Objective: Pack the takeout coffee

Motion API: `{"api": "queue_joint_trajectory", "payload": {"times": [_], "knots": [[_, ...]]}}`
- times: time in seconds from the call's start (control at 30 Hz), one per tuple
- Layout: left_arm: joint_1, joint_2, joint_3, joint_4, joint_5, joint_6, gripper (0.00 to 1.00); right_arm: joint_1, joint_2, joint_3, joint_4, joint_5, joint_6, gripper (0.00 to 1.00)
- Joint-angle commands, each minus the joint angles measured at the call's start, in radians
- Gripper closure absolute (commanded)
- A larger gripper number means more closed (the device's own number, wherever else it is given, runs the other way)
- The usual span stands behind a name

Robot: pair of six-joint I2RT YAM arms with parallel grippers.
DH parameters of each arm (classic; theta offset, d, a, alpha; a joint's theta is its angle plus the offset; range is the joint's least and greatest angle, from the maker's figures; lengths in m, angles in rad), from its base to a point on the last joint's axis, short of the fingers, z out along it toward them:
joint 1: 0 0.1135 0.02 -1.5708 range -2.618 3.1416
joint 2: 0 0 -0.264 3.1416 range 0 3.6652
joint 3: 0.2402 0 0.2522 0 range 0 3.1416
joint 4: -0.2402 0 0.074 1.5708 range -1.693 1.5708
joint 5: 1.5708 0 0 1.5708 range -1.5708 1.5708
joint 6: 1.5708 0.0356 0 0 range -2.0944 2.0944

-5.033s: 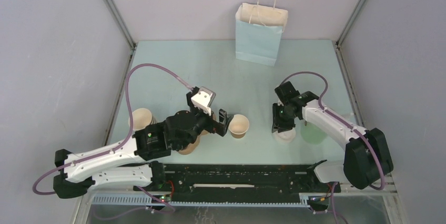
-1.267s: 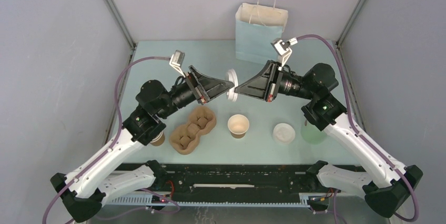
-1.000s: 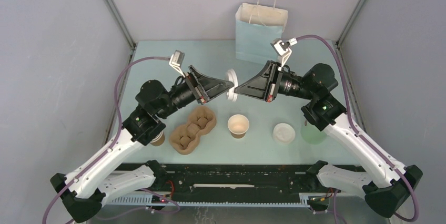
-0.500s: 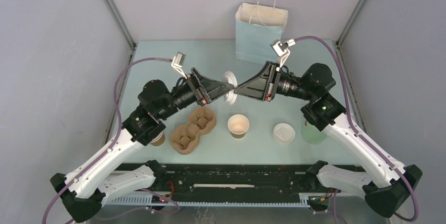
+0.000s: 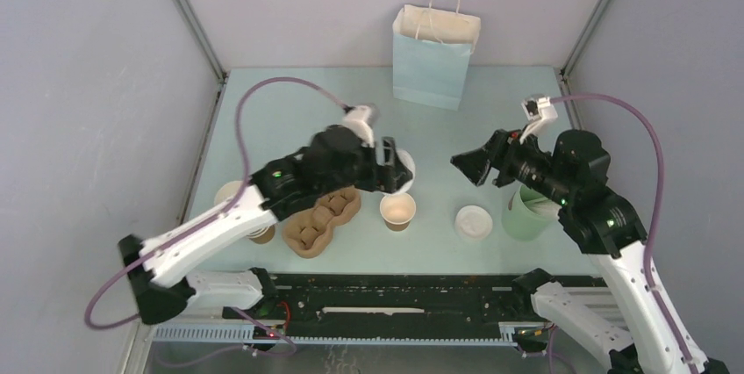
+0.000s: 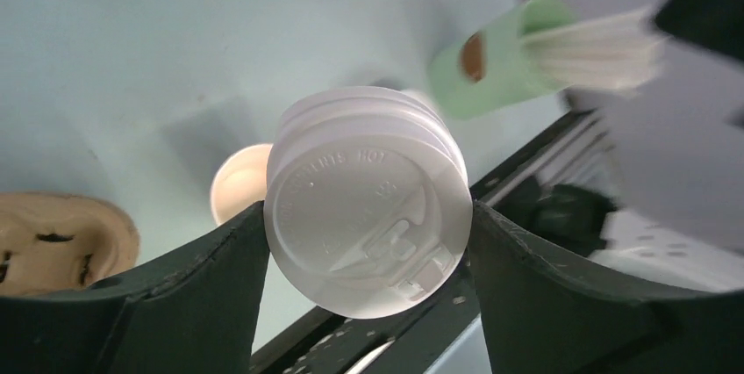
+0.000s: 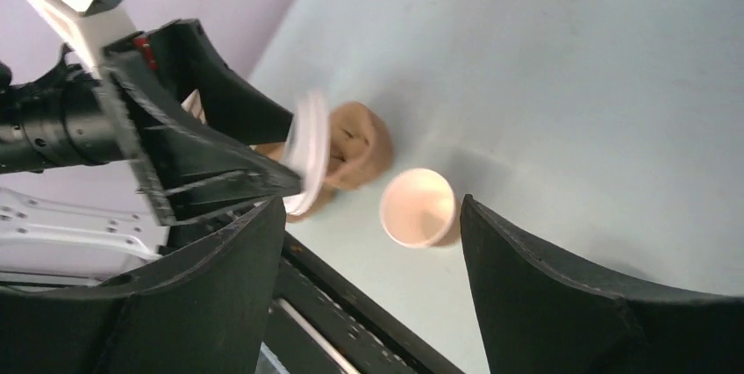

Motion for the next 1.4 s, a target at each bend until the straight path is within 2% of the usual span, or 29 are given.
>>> {"api": "queue_joint_trajectory", "payload": {"times": [0.0, 0.17, 0.3, 0.5, 0.83, 1.37], "knots": [[-0.071, 0.174, 0.047, -0.17, -0.174, 0.136, 0.26, -0.004, -0.084, -0.062, -0.136, 0.117, -0.123, 0.18], [-0.107, 0.342, 0.111, -0.213, -0.216, 0.165, 0.26, -0.014, -0.141, -0.097, -0.131, 0.132, -0.155, 0.17], [-0.127, 0.413, 0.15, -0.241, -0.246, 0.17, 0.25, -0.017, -0.142, -0.114, -0.124, 0.113, -0.167, 0.17], [-0.128, 0.435, 0.122, -0.193, -0.222, 0.17, 0.24, -0.017, -0.166, -0.141, -0.098, 0.09, -0.168, 0.16], [-0.126, 0.502, 0.158, -0.153, -0.189, 0.192, 0.21, -0.007, -0.179, -0.149, -0.095, 0.087, -0.172, 0.16], [-0.126, 0.511, 0.167, -0.166, -0.217, 0.205, 0.2, -0.001, -0.177, -0.157, -0.086, 0.088, -0.174, 0.16]]}}
